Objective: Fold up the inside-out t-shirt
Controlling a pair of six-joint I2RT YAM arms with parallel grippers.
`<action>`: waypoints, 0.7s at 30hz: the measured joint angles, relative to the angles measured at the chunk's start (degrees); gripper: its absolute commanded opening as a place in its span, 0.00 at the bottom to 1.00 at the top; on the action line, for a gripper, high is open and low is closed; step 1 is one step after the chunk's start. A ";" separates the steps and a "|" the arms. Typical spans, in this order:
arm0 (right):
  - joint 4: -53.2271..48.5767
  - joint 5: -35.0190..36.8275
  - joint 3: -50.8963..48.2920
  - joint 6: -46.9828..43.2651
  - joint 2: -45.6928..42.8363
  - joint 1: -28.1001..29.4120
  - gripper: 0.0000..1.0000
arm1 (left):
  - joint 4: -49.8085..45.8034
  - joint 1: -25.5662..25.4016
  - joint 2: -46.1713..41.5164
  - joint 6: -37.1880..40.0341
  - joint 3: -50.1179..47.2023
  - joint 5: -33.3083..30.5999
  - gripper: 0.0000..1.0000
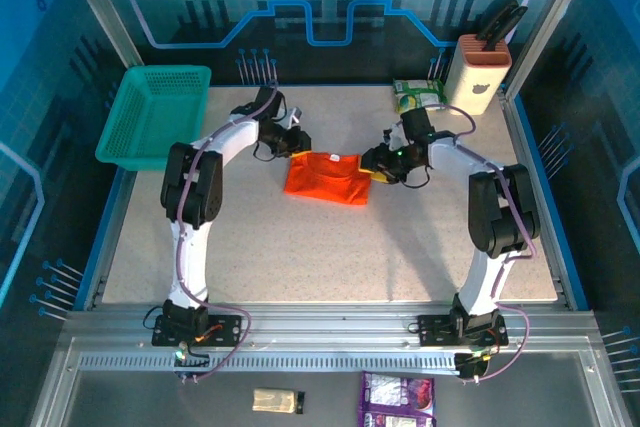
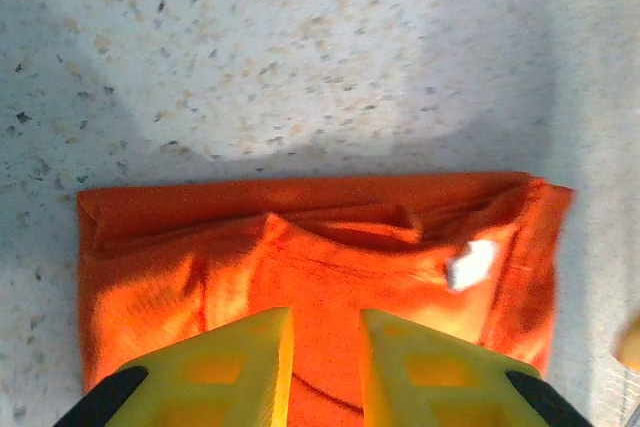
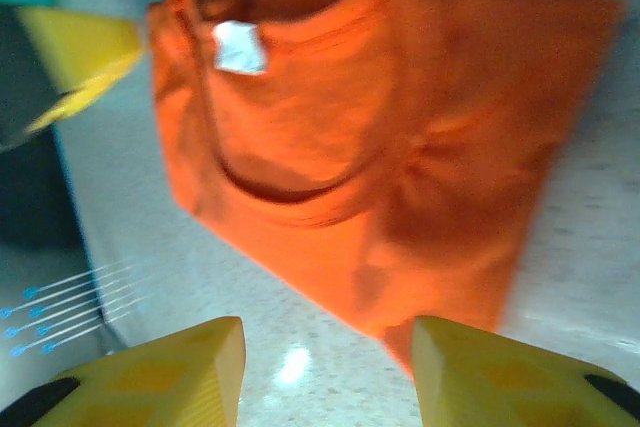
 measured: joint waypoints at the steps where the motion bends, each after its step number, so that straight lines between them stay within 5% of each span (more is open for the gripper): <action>1: -1.42 1.20 0.17 -0.59 0.02 -0.26 0.53 | 0.17 0.00 -1.36 -0.02 -0.39 0.09 0.26; 12: -5.42 3.91 6.19 -2.47 8.17 -0.28 0.50 | 2.14 0.02 -12.04 0.00 -8.94 0.90 0.27; 21: -3.21 1.86 7.58 -1.03 13.03 0.22 0.37 | 2.54 0.13 -15.74 0.07 -15.47 1.31 0.27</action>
